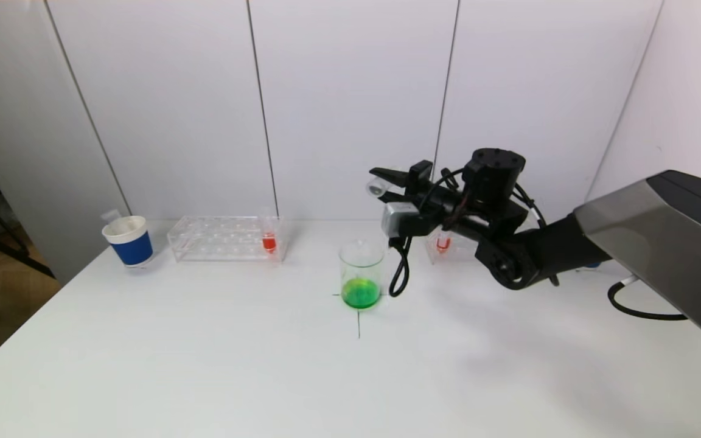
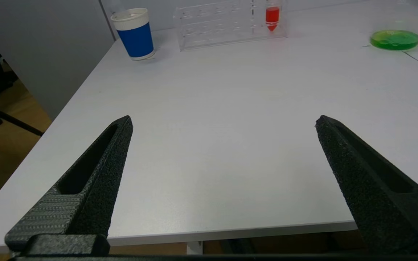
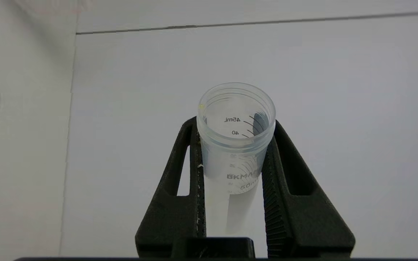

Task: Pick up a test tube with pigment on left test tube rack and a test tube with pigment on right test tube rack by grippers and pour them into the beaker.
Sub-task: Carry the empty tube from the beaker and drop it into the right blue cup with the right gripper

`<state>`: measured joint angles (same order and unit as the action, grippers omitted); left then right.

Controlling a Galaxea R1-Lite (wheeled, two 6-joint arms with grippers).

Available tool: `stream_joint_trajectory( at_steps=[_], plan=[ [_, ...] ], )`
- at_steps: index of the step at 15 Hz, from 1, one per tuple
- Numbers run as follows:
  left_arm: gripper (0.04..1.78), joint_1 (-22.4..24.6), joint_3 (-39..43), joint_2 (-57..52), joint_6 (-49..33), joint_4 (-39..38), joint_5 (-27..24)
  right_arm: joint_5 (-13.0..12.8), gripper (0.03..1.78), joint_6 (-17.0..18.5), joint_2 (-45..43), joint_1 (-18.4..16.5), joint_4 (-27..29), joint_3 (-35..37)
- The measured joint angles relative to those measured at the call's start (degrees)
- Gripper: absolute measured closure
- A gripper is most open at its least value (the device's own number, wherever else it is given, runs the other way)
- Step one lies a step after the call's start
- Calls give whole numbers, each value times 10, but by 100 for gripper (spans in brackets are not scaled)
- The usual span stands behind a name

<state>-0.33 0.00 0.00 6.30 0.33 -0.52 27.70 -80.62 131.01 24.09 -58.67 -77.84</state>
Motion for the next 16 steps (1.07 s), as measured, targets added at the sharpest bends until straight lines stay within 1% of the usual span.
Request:
stream_joint_trajectory(
  at_steps=[3, 5, 7, 9, 11, 13, 15, 16],
  plan=[
    [6, 0, 0, 0, 0, 0, 0, -36, 131, 125, -12, 0, -15, 9],
    [6, 0, 0, 0, 0, 0, 0, -65, 131, 215, -19, 2, -41, 20],
    [6, 0, 0, 0, 0, 0, 0, -108, 131, 309, -28, 11, -66, 41],
    [6, 0, 0, 0, 0, 0, 0, -153, 131, 396, -41, 22, -69, 59],
    [6, 0, 0, 0, 0, 0, 0, -209, 131, 486, -58, 33, -63, 70],
    [6, 0, 0, 0, 0, 0, 0, -259, 131, 567, -78, 38, -49, 72],
    [6, 0, 0, 0, 0, 0, 0, -294, 131, 627, -105, 37, -17, 69],
    [6, 0, 0, 0, 0, 0, 0, -308, 131, 658, -121, 35, 10, 62]
  ],
)
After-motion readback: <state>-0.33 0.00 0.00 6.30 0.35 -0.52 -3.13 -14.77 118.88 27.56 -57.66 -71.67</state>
